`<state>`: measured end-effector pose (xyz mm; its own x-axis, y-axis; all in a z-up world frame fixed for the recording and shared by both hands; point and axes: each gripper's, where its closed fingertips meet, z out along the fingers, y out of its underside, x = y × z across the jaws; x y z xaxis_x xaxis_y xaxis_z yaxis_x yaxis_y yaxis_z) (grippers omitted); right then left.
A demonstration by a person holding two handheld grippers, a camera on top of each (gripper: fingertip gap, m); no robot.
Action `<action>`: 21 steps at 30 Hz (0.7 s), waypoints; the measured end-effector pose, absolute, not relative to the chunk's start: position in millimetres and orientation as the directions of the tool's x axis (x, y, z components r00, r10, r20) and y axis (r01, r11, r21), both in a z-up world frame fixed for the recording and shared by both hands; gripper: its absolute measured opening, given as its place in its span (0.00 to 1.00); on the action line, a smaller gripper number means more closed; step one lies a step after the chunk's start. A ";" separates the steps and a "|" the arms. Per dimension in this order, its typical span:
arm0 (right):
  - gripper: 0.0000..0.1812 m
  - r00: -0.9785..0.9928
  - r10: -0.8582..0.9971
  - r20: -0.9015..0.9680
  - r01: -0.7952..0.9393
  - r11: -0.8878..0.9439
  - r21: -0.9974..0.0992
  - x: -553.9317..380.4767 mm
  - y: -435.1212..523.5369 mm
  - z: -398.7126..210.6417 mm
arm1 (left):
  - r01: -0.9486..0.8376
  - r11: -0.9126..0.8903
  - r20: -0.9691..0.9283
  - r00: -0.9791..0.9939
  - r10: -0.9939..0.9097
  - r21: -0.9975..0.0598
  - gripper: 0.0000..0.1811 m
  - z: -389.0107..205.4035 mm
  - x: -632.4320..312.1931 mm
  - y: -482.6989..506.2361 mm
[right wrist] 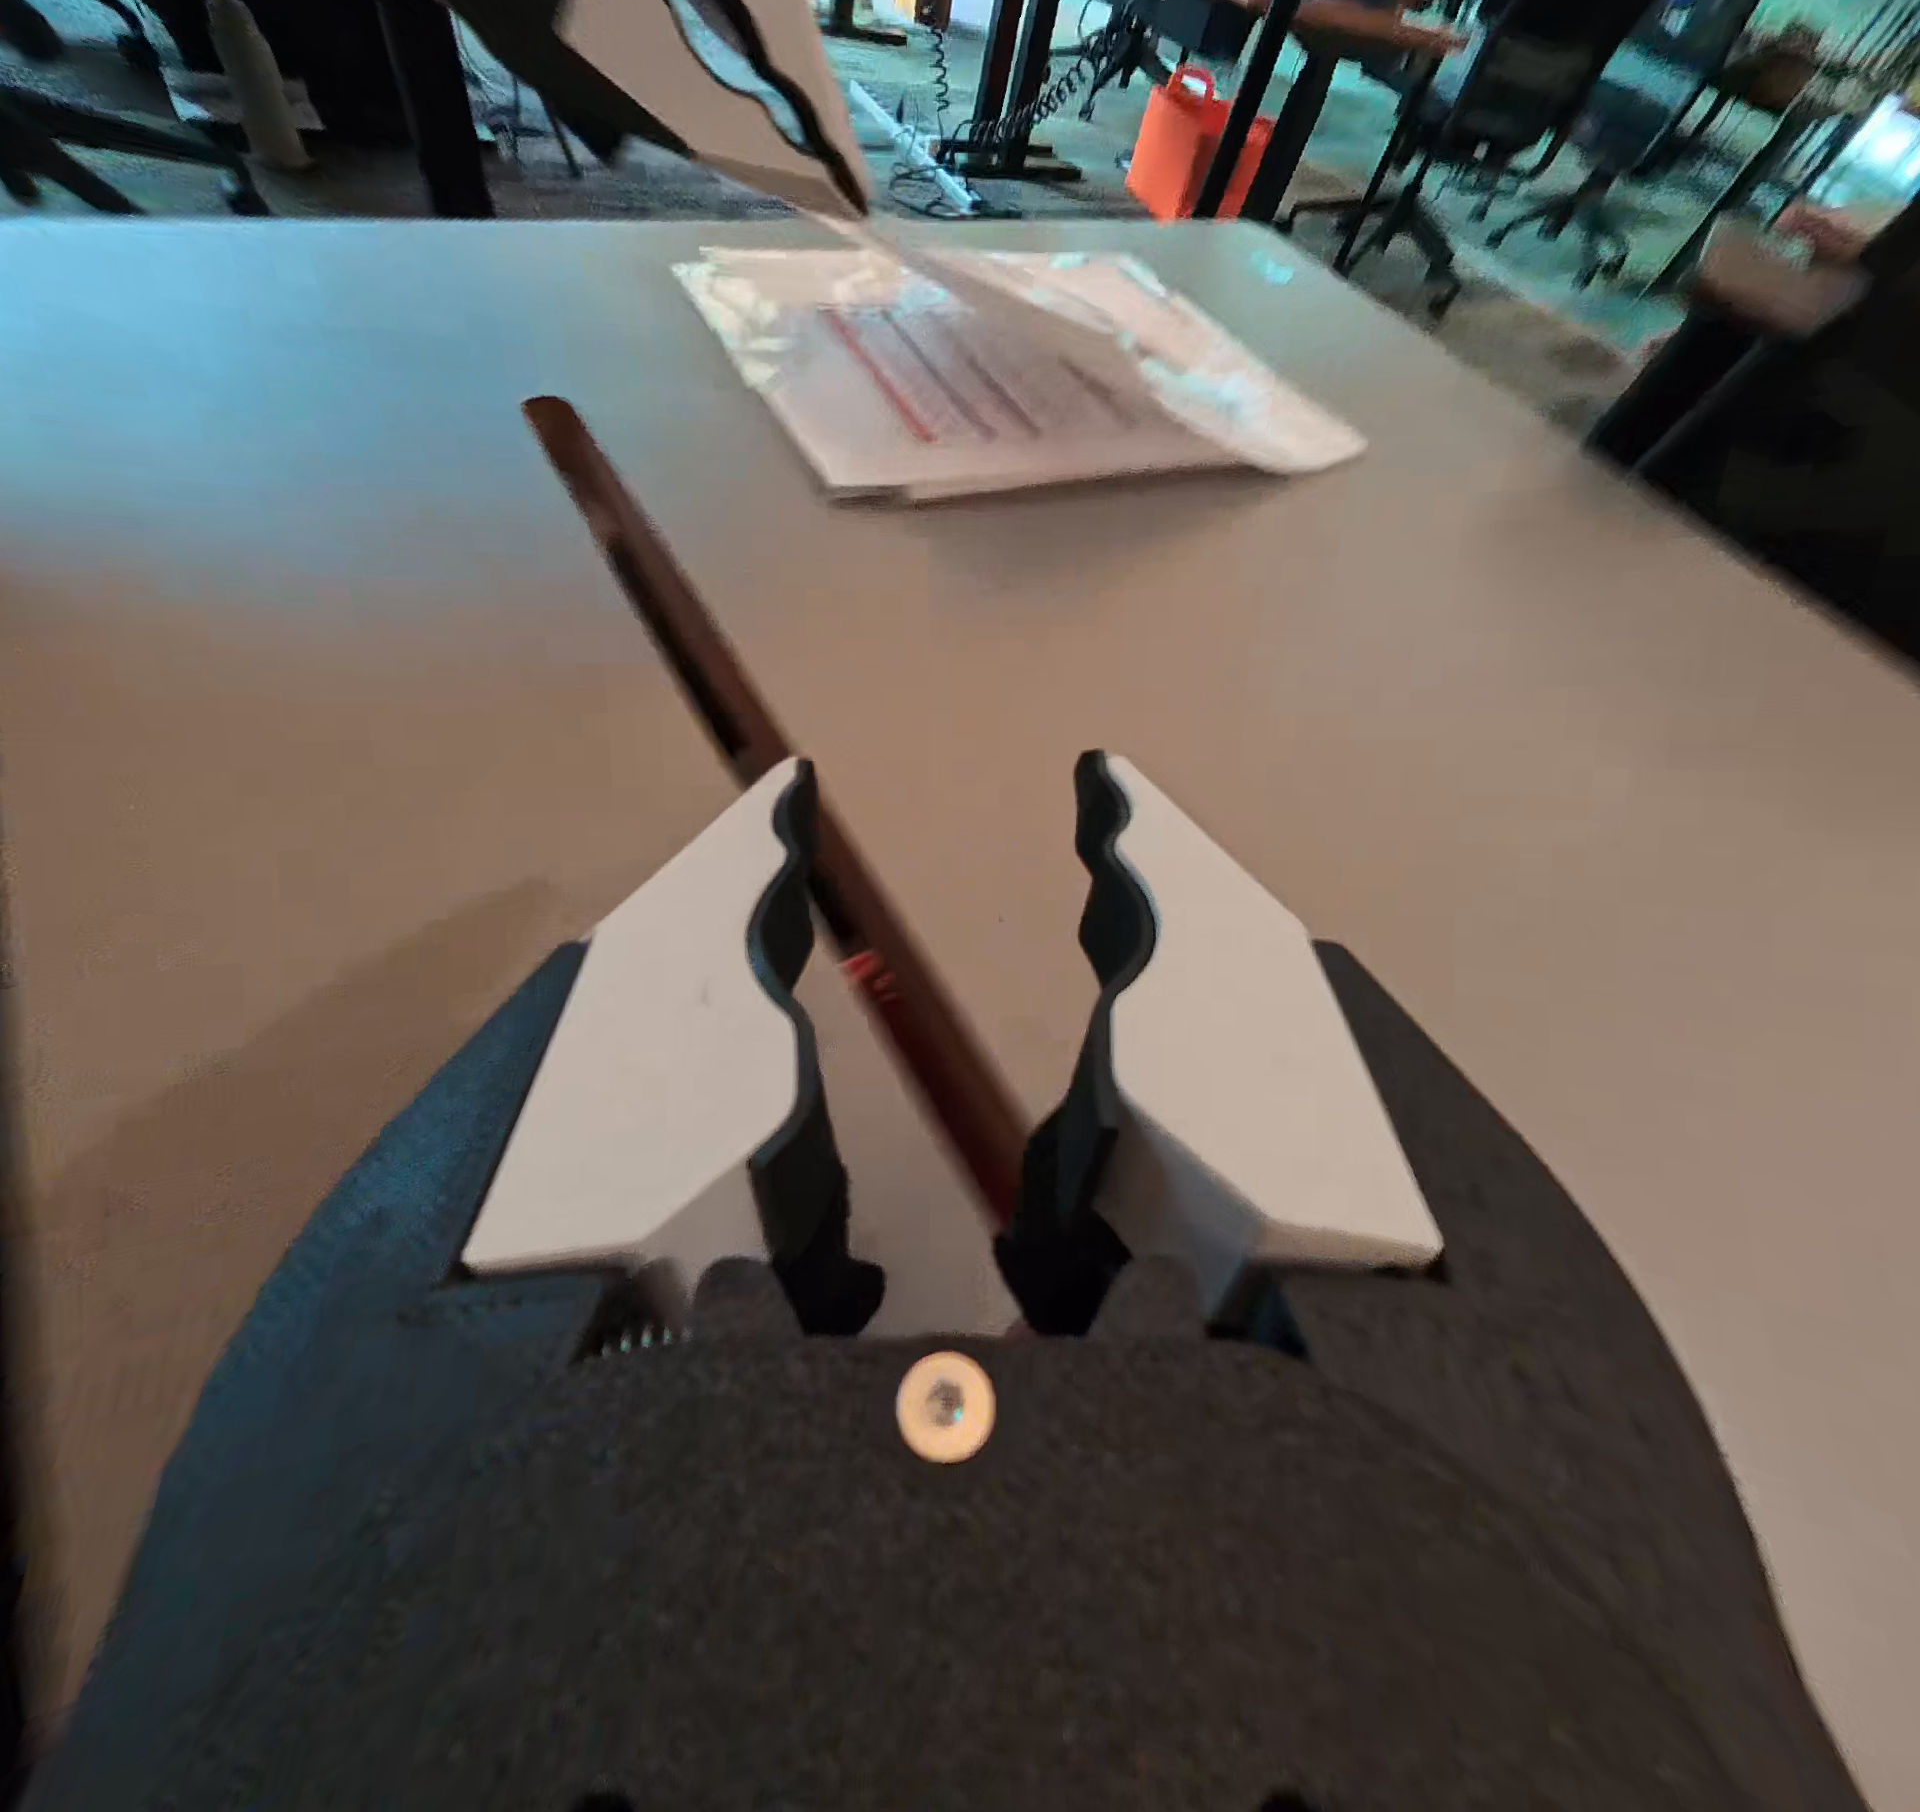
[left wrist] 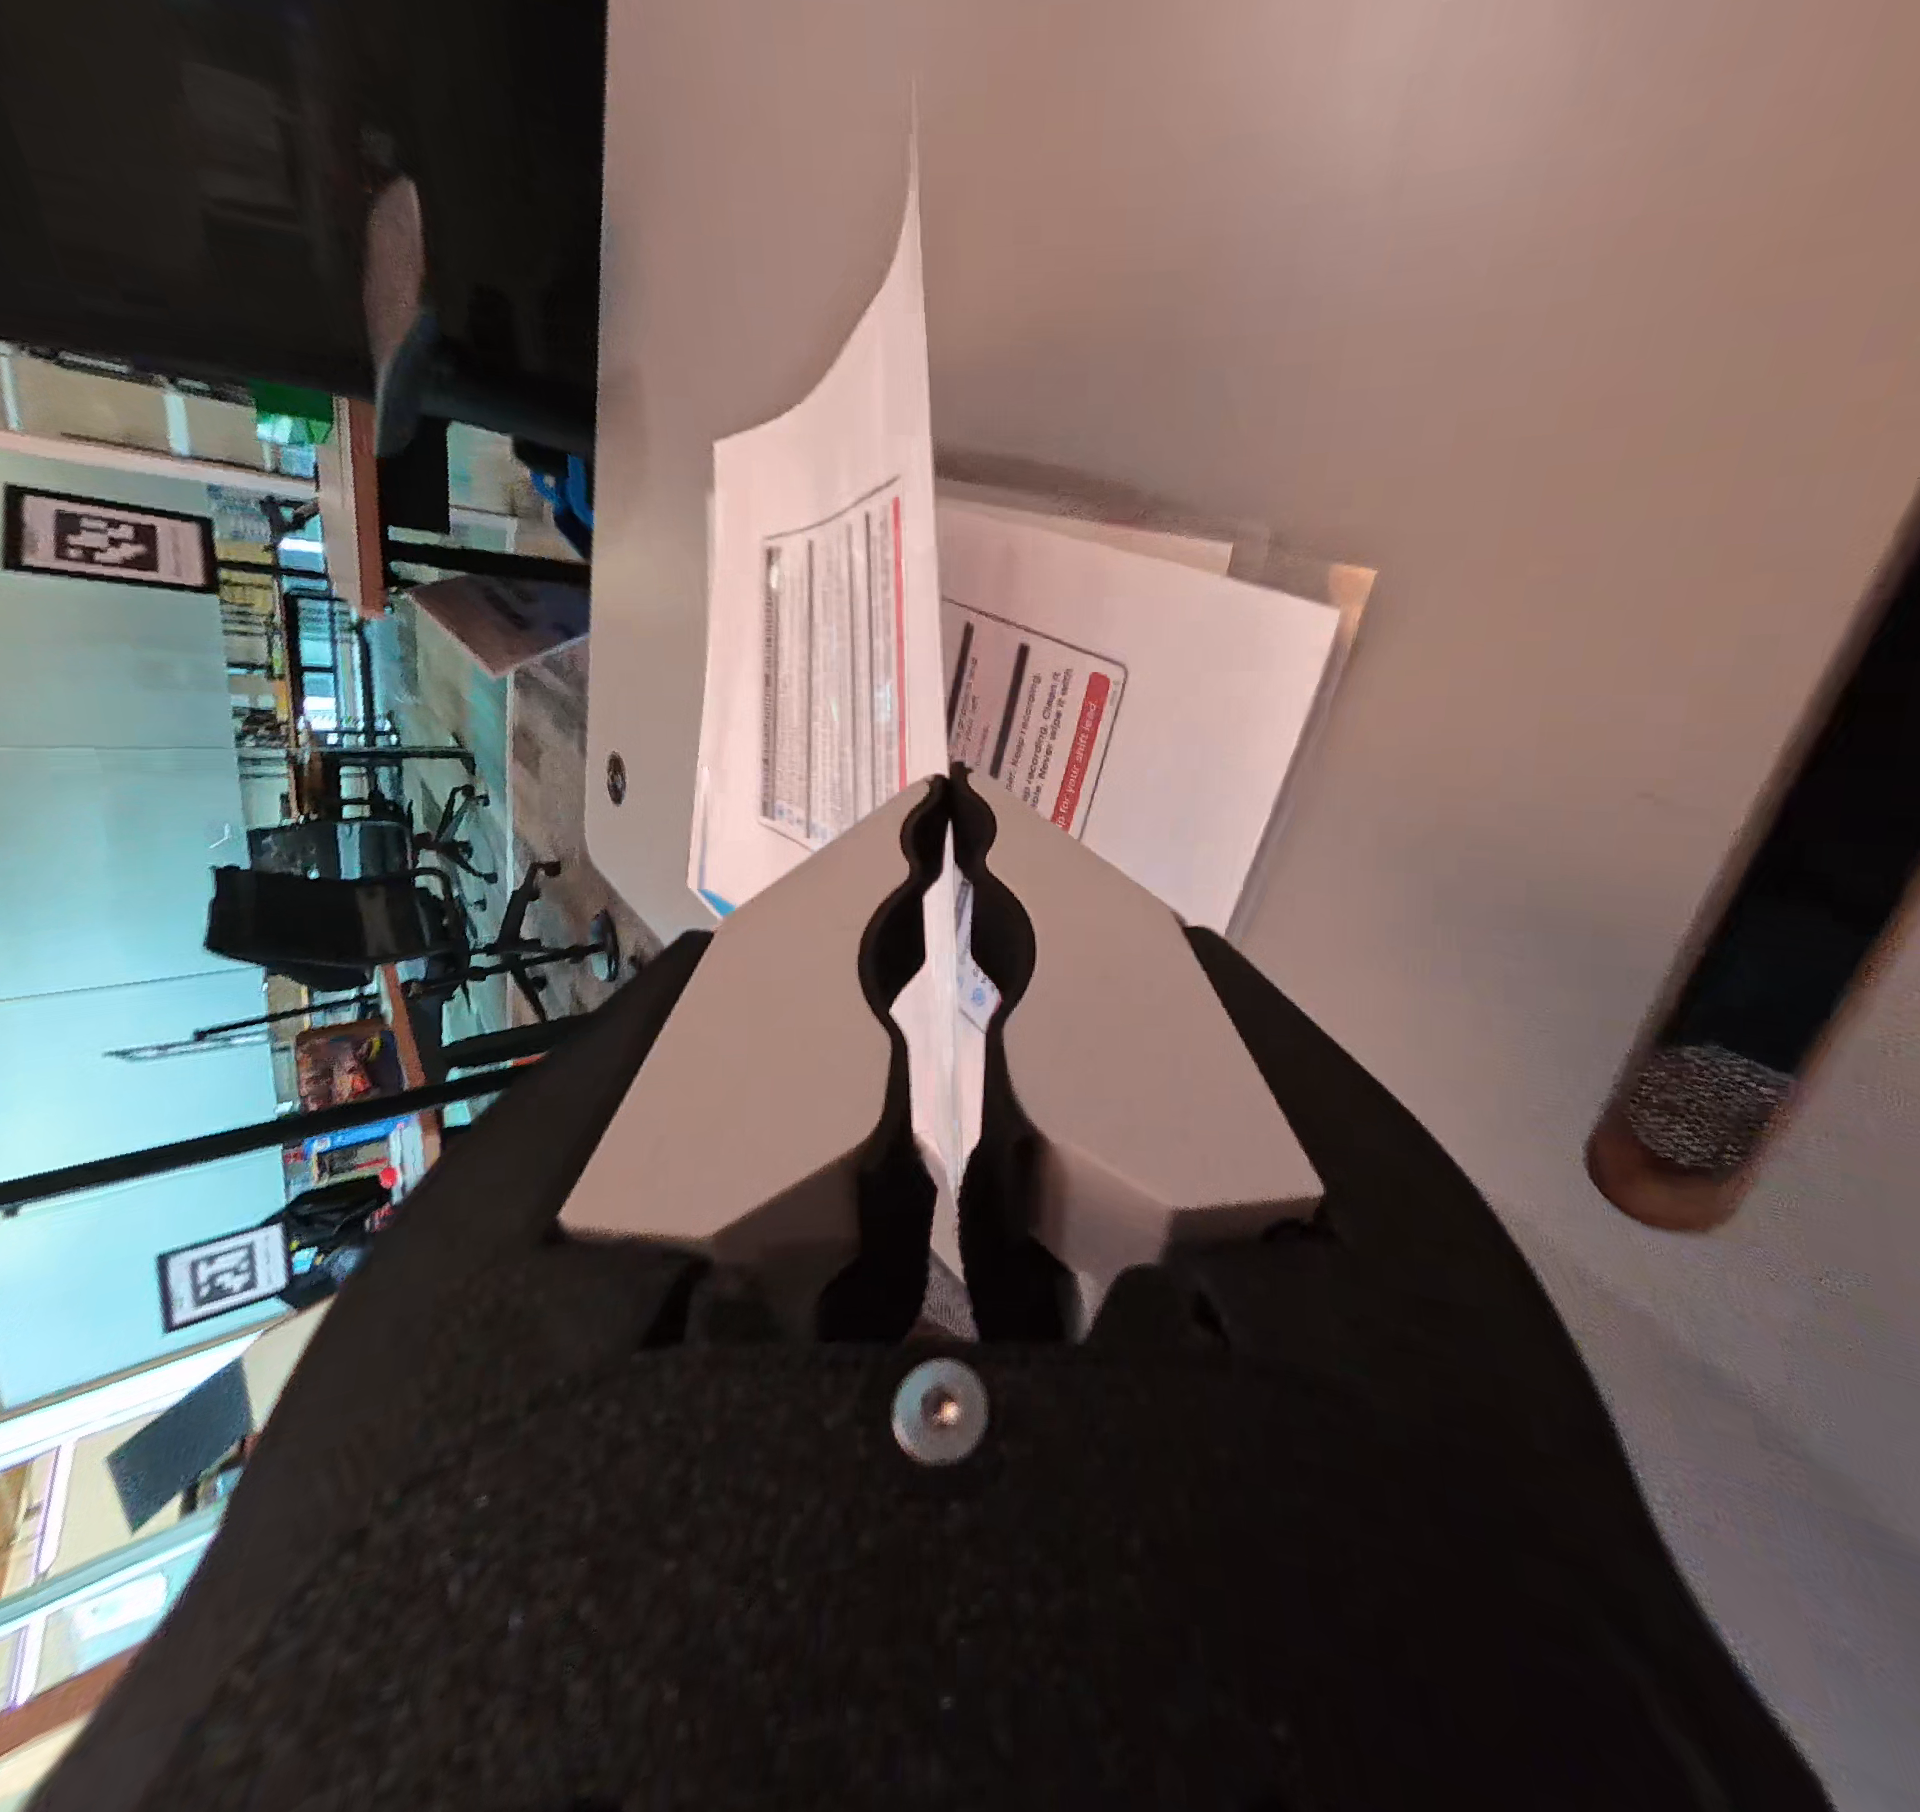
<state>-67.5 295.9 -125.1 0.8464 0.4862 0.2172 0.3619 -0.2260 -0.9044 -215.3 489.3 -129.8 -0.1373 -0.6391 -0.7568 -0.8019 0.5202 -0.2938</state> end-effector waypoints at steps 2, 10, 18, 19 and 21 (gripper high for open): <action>0.28 0.811 0.497 0.309 0.441 -0.171 -0.881 -64.5 332.8 -117.9 | -0.781 0.542 -0.740 -0.159 -0.654 -0.311 0.00 -111.6 -215.3 474.5; 0.26 0.568 0.591 0.573 0.689 0.040 -0.724 -106.7 397.1 -85.2 | -0.720 0.664 -0.738 -0.333 -0.587 -0.203 0.00 -56.0 -218.6 413.5; 0.00 0.491 0.496 0.716 0.755 0.167 -0.634 -110.7 375.0 -58.4 | -0.642 0.678 -0.765 -0.215 -0.607 -0.357 0.05 -1.5 -204.6 365.3; 0.00 0.501 0.486 0.716 0.745 0.178 -0.642 -106.0 370.2 -50.7 | -0.635 0.659 -0.763 -0.163 -0.626 -0.404 0.10 8.8 -206.9 365.6; 0.00 0.515 0.490 0.703 0.723 0.191 -0.663 -95.4 357.8 -35.4 | -0.612 0.586 -0.702 -0.070 -0.709 -0.531 0.18 25.2 -216.2 366.2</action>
